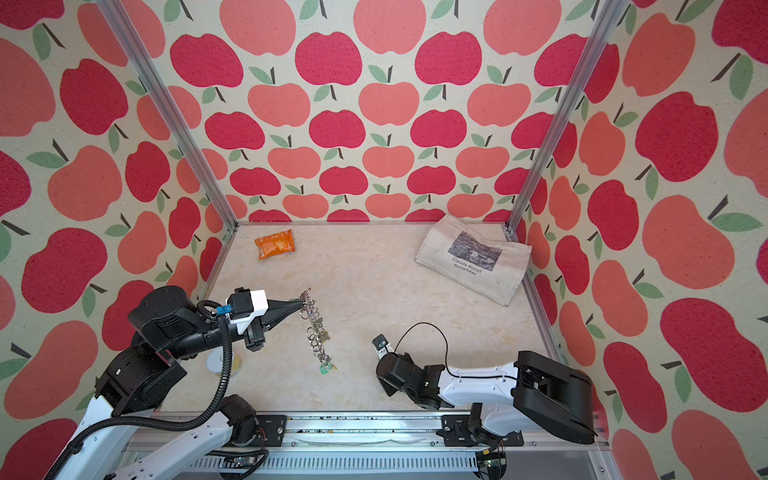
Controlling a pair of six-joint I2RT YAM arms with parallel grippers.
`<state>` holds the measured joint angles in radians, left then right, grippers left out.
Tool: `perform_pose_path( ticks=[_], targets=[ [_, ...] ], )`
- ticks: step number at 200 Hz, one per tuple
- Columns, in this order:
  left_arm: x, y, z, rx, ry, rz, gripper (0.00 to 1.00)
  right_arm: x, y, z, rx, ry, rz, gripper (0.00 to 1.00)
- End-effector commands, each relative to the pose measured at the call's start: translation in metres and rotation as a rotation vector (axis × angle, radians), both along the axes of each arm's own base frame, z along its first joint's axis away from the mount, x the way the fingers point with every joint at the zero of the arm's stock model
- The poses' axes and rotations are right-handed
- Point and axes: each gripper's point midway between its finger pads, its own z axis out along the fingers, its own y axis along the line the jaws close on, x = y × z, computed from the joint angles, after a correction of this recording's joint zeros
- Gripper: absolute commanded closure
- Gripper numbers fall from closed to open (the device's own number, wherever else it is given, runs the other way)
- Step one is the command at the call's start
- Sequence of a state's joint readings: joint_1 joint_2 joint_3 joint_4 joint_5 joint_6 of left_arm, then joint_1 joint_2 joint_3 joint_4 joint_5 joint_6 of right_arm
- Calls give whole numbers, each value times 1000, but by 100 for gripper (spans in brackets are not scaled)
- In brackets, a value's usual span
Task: Put the keys on the keyring
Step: 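Lift the green-tagged key with the right gripper and draw it back, then carry the key with the right gripper toward the plate in the left gripper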
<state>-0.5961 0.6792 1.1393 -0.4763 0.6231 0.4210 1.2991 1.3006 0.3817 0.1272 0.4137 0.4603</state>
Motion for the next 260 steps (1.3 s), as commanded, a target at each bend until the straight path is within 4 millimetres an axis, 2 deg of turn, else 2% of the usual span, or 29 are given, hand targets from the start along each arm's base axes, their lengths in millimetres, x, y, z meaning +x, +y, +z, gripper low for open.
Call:
perform_pose_path(
  ticks=[1, 56, 175, 183, 195, 205, 227, 250, 260],
  targets=[
    [-3, 5, 16, -26, -67, 13, 100, 9, 4, 8, 17, -33, -20, 75],
    [-2, 5, 17, -25, -66, 15, 100, 9, 4, 4, 21, -21, -19, 84],
    [-1, 5, 17, -20, -67, 15, 100, 7, -1, -9, -4, 22, -38, 85],
    [-2, 5, 17, -20, -67, 15, 100, 7, -2, -11, -11, 27, -40, 88],
    [-2, 5, 18, -21, -70, 15, 100, 6, -1, -13, -12, 35, -37, 100],
    [-1, 5, 18, -20, -68, 16, 100, 5, 0, -12, -12, 39, -27, 100],
    [-2, 5, 19, -19, -66, 13, 100, 1, 4, 5, 8, 28, 28, 100],
    [-1, 3, 22, -14, -68, 5, 100, -7, 8, 47, 77, -12, 120, 100],
    [-2, 2, 23, -10, -72, -4, 100, -11, 8, 72, 123, -38, 171, 100]
  ],
)
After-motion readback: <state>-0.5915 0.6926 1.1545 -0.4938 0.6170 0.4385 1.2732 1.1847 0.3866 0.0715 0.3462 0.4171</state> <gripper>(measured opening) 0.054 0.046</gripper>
